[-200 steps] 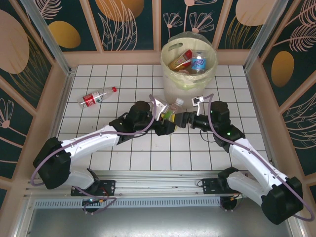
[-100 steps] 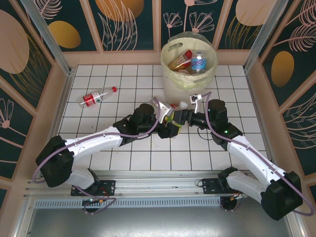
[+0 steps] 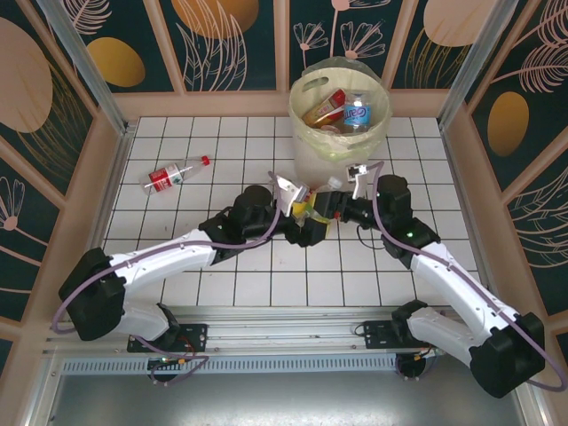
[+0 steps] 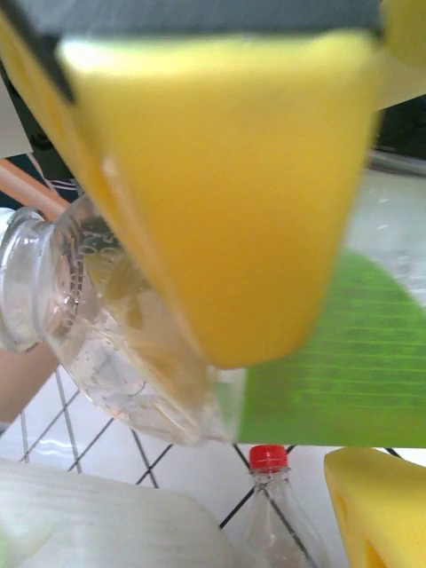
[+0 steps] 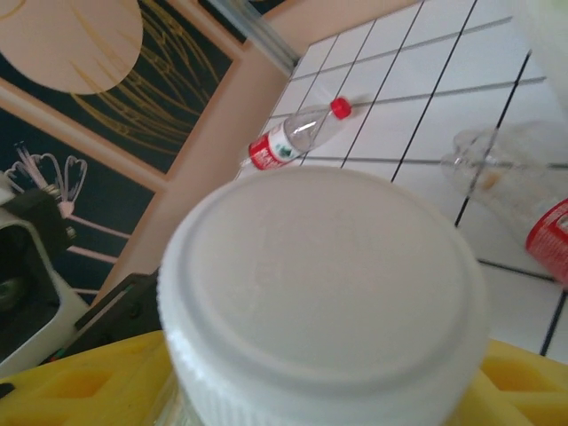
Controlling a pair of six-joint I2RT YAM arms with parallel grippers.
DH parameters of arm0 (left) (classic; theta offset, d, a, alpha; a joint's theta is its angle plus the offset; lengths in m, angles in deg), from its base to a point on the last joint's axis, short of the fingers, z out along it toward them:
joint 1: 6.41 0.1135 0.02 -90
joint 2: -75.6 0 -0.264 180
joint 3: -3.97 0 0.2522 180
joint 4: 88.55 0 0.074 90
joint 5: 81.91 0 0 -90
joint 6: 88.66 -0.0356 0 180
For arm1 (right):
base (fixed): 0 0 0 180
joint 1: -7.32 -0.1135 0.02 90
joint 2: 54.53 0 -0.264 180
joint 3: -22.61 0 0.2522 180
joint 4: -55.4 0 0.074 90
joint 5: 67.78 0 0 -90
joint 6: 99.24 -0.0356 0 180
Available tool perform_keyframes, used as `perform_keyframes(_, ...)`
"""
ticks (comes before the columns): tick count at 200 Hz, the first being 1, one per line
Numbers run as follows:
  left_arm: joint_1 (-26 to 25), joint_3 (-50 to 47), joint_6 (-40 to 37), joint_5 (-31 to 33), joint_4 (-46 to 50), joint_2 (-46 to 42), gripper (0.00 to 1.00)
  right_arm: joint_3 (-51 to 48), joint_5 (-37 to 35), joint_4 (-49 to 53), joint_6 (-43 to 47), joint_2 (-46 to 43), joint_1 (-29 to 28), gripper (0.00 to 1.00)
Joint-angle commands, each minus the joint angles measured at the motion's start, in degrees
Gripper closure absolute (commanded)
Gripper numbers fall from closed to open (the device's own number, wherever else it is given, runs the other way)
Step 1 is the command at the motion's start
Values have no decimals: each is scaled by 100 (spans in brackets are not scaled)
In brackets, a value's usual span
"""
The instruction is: Put the plastic bottles in the bin
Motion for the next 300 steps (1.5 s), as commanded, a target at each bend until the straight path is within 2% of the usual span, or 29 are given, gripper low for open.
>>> perform_keyframes(1, -22, -171, -101, 121, -452, -395, 1, 578, -480, 415, 405, -191, 41, 46)
perform_keyframes(40, -24, -502, -212, 223, -667, -1013, 1, 1376, -870, 937, 805, -119, 247, 46)
perform_keyframes(71, -24, -727, -237, 514, -717, -1468, 1, 2116, -1103, 969, 1019, 137, 407, 46)
perform_keyframes(120, -24, -823, -243, 948, -263, -1949, 1, 3444, -1540, 846, 1260, 953, 707, 46)
perform_keyframes(144, -24, -911, -341, 1466, 160, -2278, 2, 3994, -1955, 672, 1329, 1467, 797, 46)
perform_keyframes(190, -24, -866, -1008, 1987, 1130, -2789, 2, 4881, -2273, 429, 1489, 2615, 963, 46)
perform_keyframes(275, -24, -844, -1578, 2689, 2381, -3177, 2, 7283, -2009, 1836, 1724, 4902, 1019, 42)
perform_keyframes(300, -24, -678, -1634, 2952, 2863, -3167, 1, 8107, -1869, 2604, 1870, 5537, 1023, 40)
